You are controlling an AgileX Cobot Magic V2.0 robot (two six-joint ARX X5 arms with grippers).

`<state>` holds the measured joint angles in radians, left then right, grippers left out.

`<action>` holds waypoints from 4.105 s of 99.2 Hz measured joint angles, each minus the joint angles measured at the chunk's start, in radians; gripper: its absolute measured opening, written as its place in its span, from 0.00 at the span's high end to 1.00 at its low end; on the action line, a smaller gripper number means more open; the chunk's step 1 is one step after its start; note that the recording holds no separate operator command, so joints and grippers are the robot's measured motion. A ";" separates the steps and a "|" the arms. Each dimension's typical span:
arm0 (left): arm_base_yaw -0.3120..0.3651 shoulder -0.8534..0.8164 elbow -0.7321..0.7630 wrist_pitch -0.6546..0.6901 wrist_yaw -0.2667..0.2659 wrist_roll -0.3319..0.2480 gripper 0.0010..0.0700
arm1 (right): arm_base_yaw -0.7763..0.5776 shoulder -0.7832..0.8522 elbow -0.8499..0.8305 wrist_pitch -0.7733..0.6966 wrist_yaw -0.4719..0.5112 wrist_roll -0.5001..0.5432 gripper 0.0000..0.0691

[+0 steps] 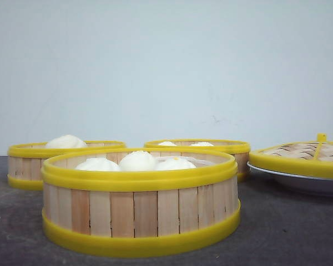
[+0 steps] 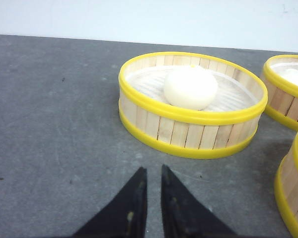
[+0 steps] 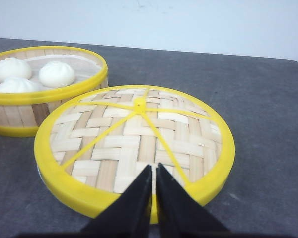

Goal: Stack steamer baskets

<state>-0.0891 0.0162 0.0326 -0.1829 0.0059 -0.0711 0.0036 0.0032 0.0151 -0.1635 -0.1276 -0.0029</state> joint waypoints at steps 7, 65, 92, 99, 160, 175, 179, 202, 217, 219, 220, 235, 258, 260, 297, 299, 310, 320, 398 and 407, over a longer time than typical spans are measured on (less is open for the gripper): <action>0.000 0.000 0.000 0.000 0.000 0.000 0.98 | 0.000 0.000 0.000 0.000 0.000 0.000 0.99; 0.000 0.000 0.000 0.000 0.000 0.000 0.98 | 0.000 0.000 0.000 0.000 0.000 0.000 0.99; 0.000 0.000 0.000 0.000 0.000 0.000 0.98 | 0.000 0.000 0.000 0.000 0.000 0.000 0.99; 0.000 0.000 0.000 0.000 0.000 0.000 0.98 | 0.000 0.000 0.000 0.000 0.000 0.000 0.99; 0.000 0.000 0.000 0.000 0.000 0.000 0.98 | 0.000 0.000 0.000 0.000 0.000 0.000 0.99; 0.000 0.000 0.000 0.000 0.000 0.000 0.98 | 0.000 0.000 0.000 0.000 0.000 0.000 0.99; 0.000 0.000 0.000 0.000 0.000 0.000 0.98 | 0.000 0.000 0.000 0.000 0.000 0.000 0.99; 0.000 0.000 0.000 0.000 0.000 0.000 0.98 | 0.000 0.000 0.000 0.000 -0.001 0.000 0.99; 0.000 0.000 0.000 0.000 0.000 0.000 0.98 | 0.000 0.000 0.000 0.000 -0.003 0.004 0.99; 0.000 0.000 0.000 0.000 0.000 0.000 0.98 | 0.000 0.000 0.000 0.000 -0.003 0.008 0.99; 0.000 0.000 0.000 0.000 0.000 0.000 0.98 | 0.000 0.000 0.000 0.000 -0.003 0.011 0.99; 0.000 0.000 0.000 0.000 0.000 0.000 0.98 | 0.000 0.000 0.000 -0.001 -0.003 0.069 0.99; 0.000 0.000 0.000 0.001 0.000 0.000 0.98 | 0.000 0.000 0.000 -0.001 -0.003 0.104 0.99; 0.000 0.000 0.000 0.001 0.000 0.000 0.98 | 0.000 0.000 0.000 -0.001 -0.003 0.107 0.99; 0.000 0.011 0.047 0.020 0.000 -0.196 0.98 | 0.000 0.021 0.103 -0.037 -0.090 0.301 0.99; 0.000 0.017 0.066 0.014 0.000 -0.216 0.98 | 0.000 0.028 0.128 -0.041 -0.097 0.312 0.99; 0.000 0.063 0.208 -0.018 0.000 -0.277 0.98 | 0.000 0.100 0.294 -0.099 -0.108 0.333 0.99; 0.000 0.142 0.365 -0.084 0.000 -0.281 0.98 | 0.000 0.212 0.446 -0.196 -0.104 0.315 0.99; 0.000 0.817 0.853 -0.552 0.053 0.037 0.98 | 0.000 0.933 0.839 -0.560 -0.003 0.054 0.99; 0.000 0.831 0.853 -0.554 0.053 0.038 0.96 | 0.000 0.935 0.839 -0.560 -0.003 0.051 0.88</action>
<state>-0.0891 0.8474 0.8852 -0.7368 0.0589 -0.0334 0.0036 0.9382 0.8543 -0.7235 -0.1303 0.0479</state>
